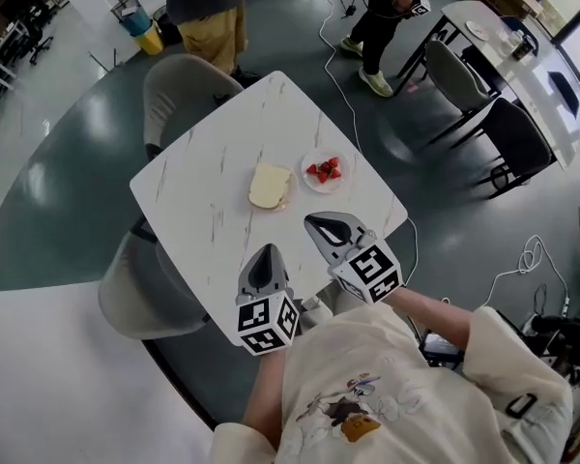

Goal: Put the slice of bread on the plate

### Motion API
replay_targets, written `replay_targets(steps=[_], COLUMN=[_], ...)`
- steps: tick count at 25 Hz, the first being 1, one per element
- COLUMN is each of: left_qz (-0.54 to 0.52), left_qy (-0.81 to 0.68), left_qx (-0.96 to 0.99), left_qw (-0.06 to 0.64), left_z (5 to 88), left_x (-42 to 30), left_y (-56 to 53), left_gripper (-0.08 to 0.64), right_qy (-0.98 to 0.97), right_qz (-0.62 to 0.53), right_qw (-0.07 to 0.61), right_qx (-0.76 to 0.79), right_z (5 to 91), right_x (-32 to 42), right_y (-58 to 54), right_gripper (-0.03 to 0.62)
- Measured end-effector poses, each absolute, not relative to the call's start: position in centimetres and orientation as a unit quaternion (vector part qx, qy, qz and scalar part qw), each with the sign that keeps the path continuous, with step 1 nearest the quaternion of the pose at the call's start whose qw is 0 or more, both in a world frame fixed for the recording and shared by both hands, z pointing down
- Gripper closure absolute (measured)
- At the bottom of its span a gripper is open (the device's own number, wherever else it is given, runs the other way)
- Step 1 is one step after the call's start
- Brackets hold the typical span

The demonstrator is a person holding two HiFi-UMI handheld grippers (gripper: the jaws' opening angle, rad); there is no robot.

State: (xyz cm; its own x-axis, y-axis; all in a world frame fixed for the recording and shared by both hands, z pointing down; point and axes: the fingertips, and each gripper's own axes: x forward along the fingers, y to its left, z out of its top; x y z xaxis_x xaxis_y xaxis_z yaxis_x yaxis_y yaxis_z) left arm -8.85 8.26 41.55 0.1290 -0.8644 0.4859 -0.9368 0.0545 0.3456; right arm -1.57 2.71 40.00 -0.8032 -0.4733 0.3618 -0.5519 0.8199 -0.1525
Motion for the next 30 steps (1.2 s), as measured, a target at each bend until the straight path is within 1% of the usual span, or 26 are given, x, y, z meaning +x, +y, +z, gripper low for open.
replay_targets(steps=[6,13,18,22,26,30], left_qz=[0.060,0.062,0.066,0.070,0.072,0.079], left_qy=[-0.644,-0.636,-0.648,-0.669,-0.682,-0.685], left_qx=[0.698,0.706,0.700,0.681,0.676,0.679], left_qw=[0.306,0.305,0.294,0.288,0.270,0.251], left_z=[40.7,39.5,38.6,37.4,35.5,34.3], left_x=[-7.5,-5.6,-4.0,-2.4,-0.1,1.9], left_y=[11.6,13.0,13.4,14.1,14.8,15.3], left_gripper=[0.551,0.551,0.551,0.551,0.551,0.551], right_qy=[-0.942,-0.944,-0.952,-0.951,-0.953,-0.954], right_qz=[0.108,0.112,0.087,0.103,0.094,0.091], right_qw=[0.134,0.112,0.104,0.092,0.071,0.065], right_qx=[0.288,0.290,0.274,0.276,0.279,0.278], right_z=[36.8,34.0,31.7,30.9,28.8,28.1], right_x=[-0.2,1.9,3.6,5.9,8.3,9.9], right_y=[6.2,8.3,8.6,8.1,8.0,8.3], right_gripper=[0.597,0.597,0.597,0.597,0.597,0.597])
